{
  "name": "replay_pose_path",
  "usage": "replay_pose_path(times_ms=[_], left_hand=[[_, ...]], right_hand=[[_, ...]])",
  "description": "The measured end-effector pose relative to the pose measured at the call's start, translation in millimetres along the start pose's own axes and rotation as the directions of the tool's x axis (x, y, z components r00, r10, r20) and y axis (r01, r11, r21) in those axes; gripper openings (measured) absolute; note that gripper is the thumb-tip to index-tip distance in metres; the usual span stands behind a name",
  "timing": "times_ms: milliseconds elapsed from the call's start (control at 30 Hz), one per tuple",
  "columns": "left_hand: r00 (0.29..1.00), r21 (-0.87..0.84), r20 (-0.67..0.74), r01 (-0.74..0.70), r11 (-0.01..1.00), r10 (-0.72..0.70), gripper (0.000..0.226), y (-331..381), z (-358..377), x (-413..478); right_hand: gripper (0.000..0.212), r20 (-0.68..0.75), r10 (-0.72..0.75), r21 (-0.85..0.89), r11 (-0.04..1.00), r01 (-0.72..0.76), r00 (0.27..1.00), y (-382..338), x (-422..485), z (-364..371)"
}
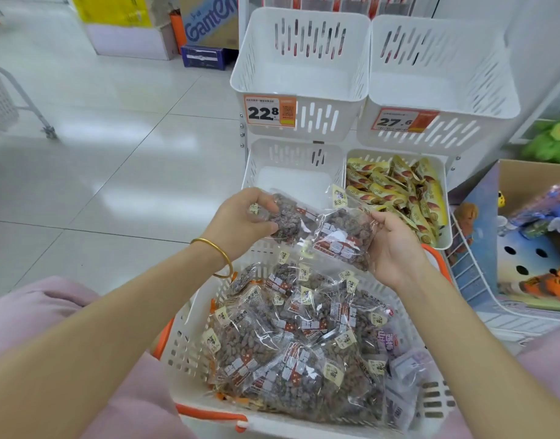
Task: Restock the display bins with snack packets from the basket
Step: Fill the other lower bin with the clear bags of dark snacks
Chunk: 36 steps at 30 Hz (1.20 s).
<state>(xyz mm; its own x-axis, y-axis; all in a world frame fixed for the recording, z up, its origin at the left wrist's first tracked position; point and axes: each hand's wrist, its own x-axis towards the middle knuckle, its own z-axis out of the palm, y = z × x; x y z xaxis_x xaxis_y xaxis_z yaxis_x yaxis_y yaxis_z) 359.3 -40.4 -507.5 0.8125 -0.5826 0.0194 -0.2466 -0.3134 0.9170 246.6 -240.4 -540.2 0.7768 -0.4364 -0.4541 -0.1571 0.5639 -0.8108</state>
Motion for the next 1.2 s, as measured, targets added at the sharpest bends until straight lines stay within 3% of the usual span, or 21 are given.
replay_pose_path(times_ms=[133, 267, 467, 567, 700, 767, 867, 967, 1067, 1200], left_hand=[[1.000, -0.056, -0.005, 0.012, 0.998, -0.012, 0.040, 2.0, 2.2, 1.7], [0.999, -0.120, -0.040, 0.013, 0.993, -0.017, 0.045, 1.1, 0.7, 6.0], [0.998, -0.124, -0.054, 0.015, 0.992, -0.021, 0.042, 2.4, 2.4, 10.7], [0.995, -0.116, -0.099, -0.003, 0.993, -0.008, 0.040, 1.4, 4.9, 11.5], [0.989, -0.184, -0.137, 0.028, 0.983, -0.054, 0.039, 0.0, 6.5, 11.3], [0.990, -0.241, -0.079, 0.094, 0.966, -0.116, 0.040, 0.3, 5.8, 11.2], [0.964, -0.340, 0.140, 0.259, 0.904, -0.224, 0.051, 3.4, 4.2, 11.0], [0.934, -0.325, 0.249, 0.331, 0.886, -0.258, 0.069, 6.0, 5.6, 9.5], [0.952, -0.258, 0.160, 0.297, 0.919, -0.263, 0.072, 2.8, 3.7, 13.0], [0.961, -0.197, 0.078, 0.276, 0.941, -0.266, 0.057, 1.7, -6.3, 19.1]], right_hand=[[0.043, 0.006, 0.019, -0.024, 1.000, -0.018, 1.000, 4.9, 2.2, 1.8], [0.034, -0.061, -0.059, -0.052, 0.997, 0.056, 0.996, 8.6, 5.4, -2.0], [0.024, 0.114, -0.013, 0.009, 1.000, 0.012, 0.993, 9.7, 2.9, 1.9], [0.035, 0.135, -0.021, 0.020, 1.000, 0.019, 0.991, 15.3, 0.4, 9.3], [0.020, 0.121, -0.032, 0.012, 0.999, 0.031, 0.992, 22.1, -0.3, 14.4], [0.018, 0.091, -0.032, 0.006, 0.999, 0.032, 0.995, 24.3, 0.8, 14.7], [0.027, 0.081, -0.001, 0.077, 0.997, -0.005, 0.997, 24.9, 1.7, 14.0], [0.030, 0.121, 0.033, 0.066, 0.997, -0.041, 0.992, 25.7, 0.9, 10.0], [0.023, 0.130, 0.036, -0.008, 0.999, -0.035, 0.991, 22.8, -1.8, 6.3], [0.016, 0.001, -0.094, -0.051, 0.994, 0.094, 0.996, 8.9, -1.5, -2.8]])
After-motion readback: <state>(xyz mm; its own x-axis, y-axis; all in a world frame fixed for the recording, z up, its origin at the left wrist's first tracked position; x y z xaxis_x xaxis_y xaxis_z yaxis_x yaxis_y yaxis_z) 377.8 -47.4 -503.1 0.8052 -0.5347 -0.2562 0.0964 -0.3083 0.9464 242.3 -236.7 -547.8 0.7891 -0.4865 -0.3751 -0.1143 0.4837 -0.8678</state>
